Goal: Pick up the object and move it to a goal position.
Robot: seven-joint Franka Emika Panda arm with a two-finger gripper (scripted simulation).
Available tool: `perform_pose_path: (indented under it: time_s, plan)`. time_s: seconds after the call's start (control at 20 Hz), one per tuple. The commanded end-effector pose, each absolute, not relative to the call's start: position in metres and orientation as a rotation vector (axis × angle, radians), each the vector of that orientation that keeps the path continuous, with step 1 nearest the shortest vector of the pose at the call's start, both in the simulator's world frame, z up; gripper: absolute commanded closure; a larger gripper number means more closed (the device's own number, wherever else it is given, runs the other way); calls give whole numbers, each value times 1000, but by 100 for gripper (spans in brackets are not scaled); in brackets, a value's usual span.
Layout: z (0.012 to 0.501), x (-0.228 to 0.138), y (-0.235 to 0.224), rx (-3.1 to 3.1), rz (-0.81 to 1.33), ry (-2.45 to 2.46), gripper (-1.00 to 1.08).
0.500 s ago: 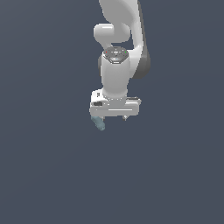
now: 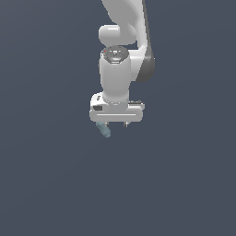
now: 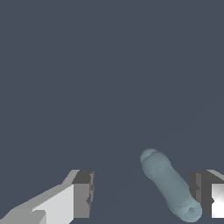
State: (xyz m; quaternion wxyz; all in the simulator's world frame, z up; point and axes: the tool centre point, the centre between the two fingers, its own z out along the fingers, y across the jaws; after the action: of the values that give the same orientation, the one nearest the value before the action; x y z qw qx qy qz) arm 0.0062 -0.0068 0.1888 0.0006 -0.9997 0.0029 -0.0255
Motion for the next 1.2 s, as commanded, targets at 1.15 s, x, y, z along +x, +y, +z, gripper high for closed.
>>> perform_pose_path:
  time_s: [1.15]
  plan:
    - [164, -9, -32, -2973, -129, -183, -60]
